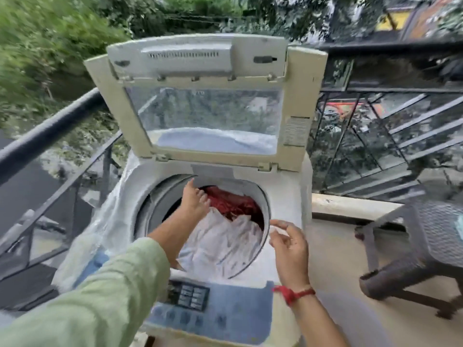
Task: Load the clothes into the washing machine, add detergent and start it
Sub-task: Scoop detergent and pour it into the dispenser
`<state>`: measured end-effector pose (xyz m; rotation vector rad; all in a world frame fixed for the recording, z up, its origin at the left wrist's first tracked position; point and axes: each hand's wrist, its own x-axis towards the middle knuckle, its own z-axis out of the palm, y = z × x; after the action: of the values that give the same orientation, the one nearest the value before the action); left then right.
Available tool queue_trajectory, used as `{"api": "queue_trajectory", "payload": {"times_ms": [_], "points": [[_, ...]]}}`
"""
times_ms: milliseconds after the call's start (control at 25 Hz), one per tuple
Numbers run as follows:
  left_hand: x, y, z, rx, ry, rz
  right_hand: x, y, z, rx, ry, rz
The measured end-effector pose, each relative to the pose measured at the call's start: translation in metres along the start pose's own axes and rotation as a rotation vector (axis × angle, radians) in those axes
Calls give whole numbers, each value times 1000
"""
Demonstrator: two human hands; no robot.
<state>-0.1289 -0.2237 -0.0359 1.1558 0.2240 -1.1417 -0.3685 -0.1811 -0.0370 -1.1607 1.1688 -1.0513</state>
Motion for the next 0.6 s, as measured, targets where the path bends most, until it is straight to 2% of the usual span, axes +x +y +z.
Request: {"api": "queue_trajectory", "payload": {"times_ms": [160, 240, 400, 600], "points": [[59, 23, 18, -242, -127, -209, 13, 3, 40, -109, 8, 8], [72, 26, 26, -336, -146, -248, 19, 1, 49, -102, 27, 53], [89, 31, 30, -328, -62, -276, 25, -7, 61, -122, 51, 93], [90, 32, 33, -352, -89, -270, 18, -9, 60, -144, 73, 108]]}}
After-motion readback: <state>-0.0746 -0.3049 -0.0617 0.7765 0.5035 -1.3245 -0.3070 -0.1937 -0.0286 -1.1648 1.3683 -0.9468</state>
